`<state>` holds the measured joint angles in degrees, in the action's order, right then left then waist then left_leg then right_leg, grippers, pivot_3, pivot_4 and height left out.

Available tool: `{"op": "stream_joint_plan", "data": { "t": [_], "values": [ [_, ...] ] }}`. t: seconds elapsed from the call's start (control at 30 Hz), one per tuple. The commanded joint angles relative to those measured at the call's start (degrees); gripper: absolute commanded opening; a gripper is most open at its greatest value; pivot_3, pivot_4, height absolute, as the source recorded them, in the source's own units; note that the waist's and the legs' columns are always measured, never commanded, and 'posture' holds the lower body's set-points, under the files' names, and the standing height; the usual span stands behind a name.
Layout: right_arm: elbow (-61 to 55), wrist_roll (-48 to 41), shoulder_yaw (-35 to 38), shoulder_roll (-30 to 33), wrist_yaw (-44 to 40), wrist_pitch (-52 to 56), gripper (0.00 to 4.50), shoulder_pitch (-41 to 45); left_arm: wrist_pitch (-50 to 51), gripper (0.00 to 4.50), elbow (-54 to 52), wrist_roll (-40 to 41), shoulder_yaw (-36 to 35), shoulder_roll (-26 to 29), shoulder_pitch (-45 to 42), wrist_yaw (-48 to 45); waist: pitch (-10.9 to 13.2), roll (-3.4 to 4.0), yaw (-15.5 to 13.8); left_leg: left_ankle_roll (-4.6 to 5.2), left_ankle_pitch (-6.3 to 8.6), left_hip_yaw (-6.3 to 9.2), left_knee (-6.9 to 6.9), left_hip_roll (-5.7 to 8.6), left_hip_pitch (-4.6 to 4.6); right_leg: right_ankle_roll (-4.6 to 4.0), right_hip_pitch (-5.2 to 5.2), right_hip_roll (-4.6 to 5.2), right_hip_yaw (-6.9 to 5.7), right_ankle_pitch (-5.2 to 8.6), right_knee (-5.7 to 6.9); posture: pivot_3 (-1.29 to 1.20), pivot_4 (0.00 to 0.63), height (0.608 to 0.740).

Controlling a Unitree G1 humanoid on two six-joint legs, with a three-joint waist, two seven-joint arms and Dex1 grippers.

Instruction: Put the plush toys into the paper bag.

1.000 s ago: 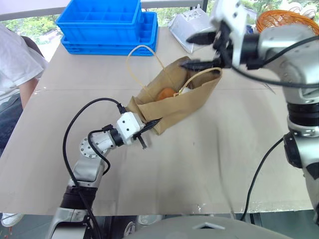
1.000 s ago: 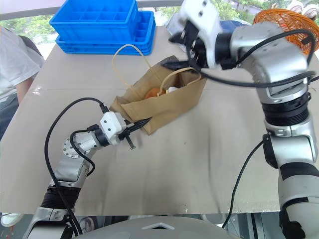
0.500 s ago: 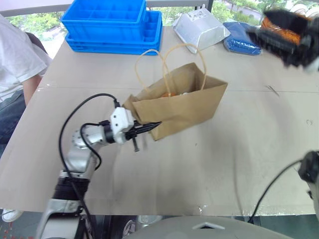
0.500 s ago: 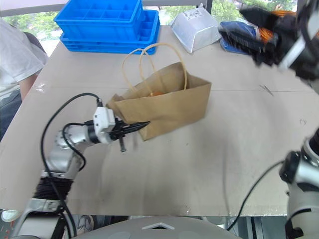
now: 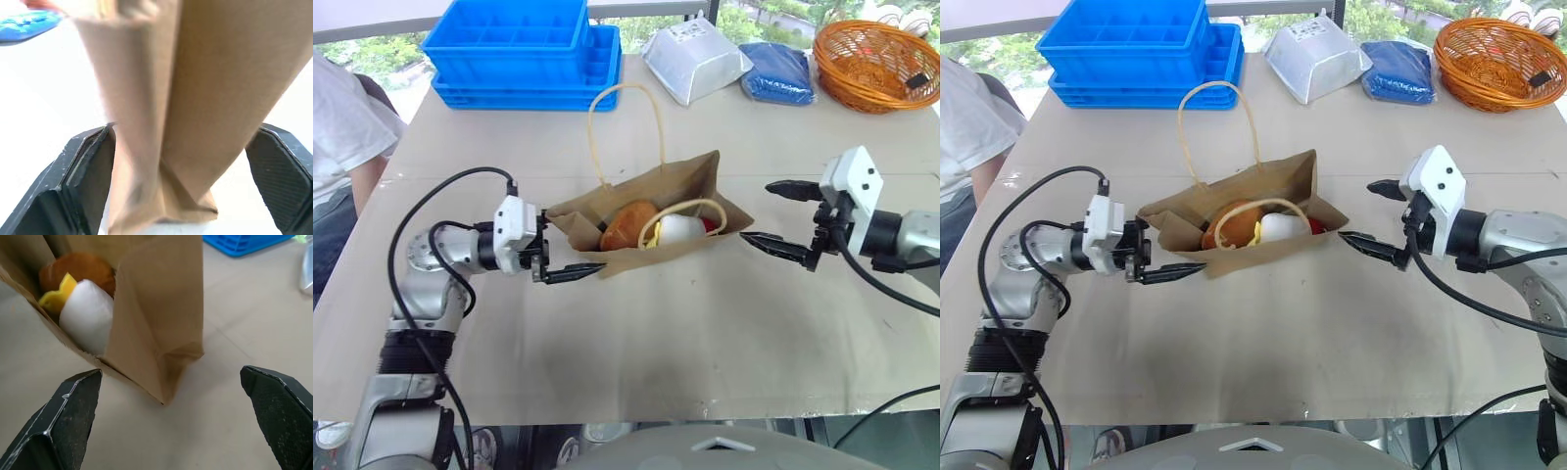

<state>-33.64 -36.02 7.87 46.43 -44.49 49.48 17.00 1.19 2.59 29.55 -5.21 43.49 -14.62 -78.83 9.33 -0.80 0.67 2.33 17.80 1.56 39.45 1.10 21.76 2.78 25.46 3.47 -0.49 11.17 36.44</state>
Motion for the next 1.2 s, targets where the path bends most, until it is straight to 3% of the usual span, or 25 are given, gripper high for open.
{"op": "stream_joint_plan", "data": {
  "t": [0.03, 0.37, 0.47, 0.5, 0.57, 0.7, 0.83, 1.0, 1.2],
  "values": [
    [-0.1, 0.5, -0.8, -1.0, 0.3, -2.9, 4.5, 1.2, 1.3, 4.45, -5.2, 1.0, -3.2, 0.8, 1.1, 3.1, 0.0, 0.0, -0.2, 0.0, 0.0, 0.02, 0.0, 0.01, 0.03, 0.0, 0.0, 0.02, -0.01, 0.0, -0.03, 0.0, 0.15, 0.74],
    [0.8, -0.3, -2.2, -2.2, 0.7, -3.1, 4.5, 3.7, 6.3, 4.45, -14.0, 3.2, -4.3, -1.1, 3.3, 9.8, 0.0, 0.0, -0.2, -0.01, 0.0, 0.02, 0.0, 0.02, 0.02, 0.0, -0.02, 0.04, 0.0, 0.0, -0.07, 0.0, 0.15, 0.74],
    [0.3, -1.1, -2.3, -2.9, 1.9, -2.0, 4.5, 5.0, 7.9, 3.21, -15.7, 4.3, -4.3, -1.2, 3.6, 10.1, 0.0, 0.0, -0.1, -0.02, -0.01, 0.01, 0.0, 0.02, 0.02, 0.0, -0.01, 0.04, 0.01, 0.0, -0.07, 0.0, 0.15, 0.74],
    [0.2, -1.6, -2.3, -3.2, 2.5, -1.4, 4.25, 5.4, 8.2, 2.69, -15.7, 4.4, -4.3, -1.2, 3.3, 10.2, 0.0, 0.0, -0.1, -0.03, -0.01, 0.01, 0.0, 0.03, 0.01, 0.0, -0.01, 0.04, 0.01, 0.0, -0.06, 0.0, 0.15, 0.74],
    [-0.3, -2.6, -2.4, -3.5, 2.8, -0.6, 3.71, 5.9, 8.2, 1.82, -14.8, 4.2, -4.1, -1.2, 2.3, 10.0, 0.0, 0.0, -0.1, -0.03, -0.01, 0.02, 0.0, 0.02, 0.01, -0.01, -0.01, 0.03, 0.0, 0.0, -0.05, 0.0, 0.15, 0.74],
    [-1.2, -4.1, -1.3, -3.3, 3.9, 0.6, 1.94, 6.1, 7.8, 0.08, -11.3, 3.5, -3.3, -1.2, -1.2, 8.6, 0.0, 0.0, -0.2, -0.02, -0.01, 0.03, 0.0, 0.05, 0.02, -0.01, -0.02, 0.02, -0.01, 0.0, -0.05, 0.0, 0.15, 0.74],
    [-2.6, -5.8, 3.4, -2.0, 4.9, 0.9, 0.06, 3.8, 7.6, 0.0, -6.5, 3.4, -2.8, -2.5, -7.4, 8.1, 0.0, -0.01, -0.5, -0.03, -0.02, 0.03, 0.01, 0.11, 0.03, 0.0, -0.03, 0.03, -0.02, 0.0, -0.06, 0.0, 0.15, 0.74],
    [-4.5, -11.2, 12.2, -1.0, 5.7, 2.2, 0.06, -0.8, 7.0, 0.0, -2.1, 2.8, -1.2, -3.5, -14.5, 5.3, 0.0, -0.05, -1.2, -0.07, -0.04, 0.11, 0.05, 0.17, 0.1, 0.0, -0.03, 0.02, -0.07, -0.01, -0.06, 0.0, 0.15, 0.74],
    [-6.7, -10.9, 12.6, -0.1, 7.1, 1.8, 0.06, -7.1, -2.8, 0.0, 6.5, -4.2, 3.4, -5.1, -17.3, 0.4, 0.0, -0.05, -0.9, -0.02, -0.01, 0.01, 0.05, 0.15, 0.02, 0.0, -0.04, -0.02, -0.01, 0.0, -0.02, 0.0, 0.15, 0.74]
  ]
}}
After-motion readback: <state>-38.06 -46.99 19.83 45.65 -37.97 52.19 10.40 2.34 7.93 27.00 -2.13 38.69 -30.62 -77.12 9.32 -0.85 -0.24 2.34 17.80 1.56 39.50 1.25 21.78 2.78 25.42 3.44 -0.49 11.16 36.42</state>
